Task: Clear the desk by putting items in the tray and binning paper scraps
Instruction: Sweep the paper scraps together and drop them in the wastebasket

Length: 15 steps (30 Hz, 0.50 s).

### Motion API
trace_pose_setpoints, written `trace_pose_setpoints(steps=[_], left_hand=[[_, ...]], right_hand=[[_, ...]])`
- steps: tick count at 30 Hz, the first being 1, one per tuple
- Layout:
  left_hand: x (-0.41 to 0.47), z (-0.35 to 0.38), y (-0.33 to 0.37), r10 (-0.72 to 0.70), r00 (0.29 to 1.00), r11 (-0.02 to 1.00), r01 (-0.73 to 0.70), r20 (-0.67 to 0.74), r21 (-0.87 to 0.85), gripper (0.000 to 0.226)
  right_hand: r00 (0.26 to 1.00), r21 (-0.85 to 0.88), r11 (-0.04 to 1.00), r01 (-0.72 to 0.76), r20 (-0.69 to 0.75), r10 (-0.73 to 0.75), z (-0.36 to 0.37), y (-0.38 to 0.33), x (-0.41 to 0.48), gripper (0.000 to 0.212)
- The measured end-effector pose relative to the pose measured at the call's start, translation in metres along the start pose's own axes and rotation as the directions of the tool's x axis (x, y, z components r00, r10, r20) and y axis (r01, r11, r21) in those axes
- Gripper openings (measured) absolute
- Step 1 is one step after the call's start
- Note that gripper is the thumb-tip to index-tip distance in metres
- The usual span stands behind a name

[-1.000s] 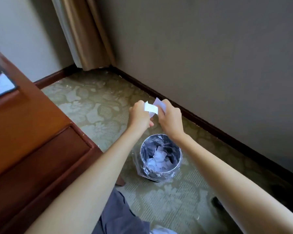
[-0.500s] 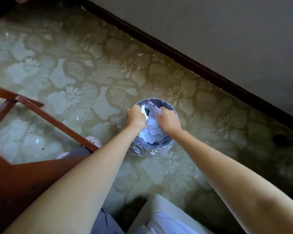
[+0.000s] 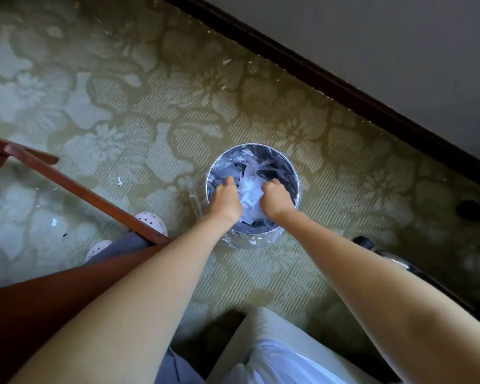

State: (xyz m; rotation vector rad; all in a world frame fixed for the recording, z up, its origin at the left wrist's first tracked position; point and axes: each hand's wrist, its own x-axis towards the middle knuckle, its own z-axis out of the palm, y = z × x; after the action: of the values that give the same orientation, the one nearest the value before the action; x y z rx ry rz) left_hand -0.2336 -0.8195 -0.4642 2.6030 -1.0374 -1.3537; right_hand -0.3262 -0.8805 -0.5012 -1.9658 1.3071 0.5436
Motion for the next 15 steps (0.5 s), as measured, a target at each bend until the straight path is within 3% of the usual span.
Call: trace_pose_setpoints(steps=[5,9,12,15], left_hand=[[-0.033,-0.023,0.002,0.037,0.998,0.983,-0.026,-0.054,0.182,0.044],[-0.071,-0.057,0.010,0.093,0.973,0.954,-0.027,-0.211,0.297,0.033],[-0.108,-0.095,0.024,0.148,0.923,0.957,-0.043,-0.354,0.287,0.028],[-0.160,-0.140,0.036,0.170,0.845,0.973,-0.062,-0.507,0.223,0.028]], right_hand=[[0.997,-0.114,0.991,0.066,-0.037,-0.071,-0.012,-0.010,-0.030,0.039],[0.974,-0.273,0.949,0.159,-0.115,-0.197,-0.043,-0.031,-0.062,0.036],[0.915,-0.371,0.903,0.218,-0.244,-0.322,-0.081,-0.052,-0.095,0.032],[0.806,-0.417,0.865,0.279,-0.389,-0.447,-0.123,-0.080,-0.140,0.026]])
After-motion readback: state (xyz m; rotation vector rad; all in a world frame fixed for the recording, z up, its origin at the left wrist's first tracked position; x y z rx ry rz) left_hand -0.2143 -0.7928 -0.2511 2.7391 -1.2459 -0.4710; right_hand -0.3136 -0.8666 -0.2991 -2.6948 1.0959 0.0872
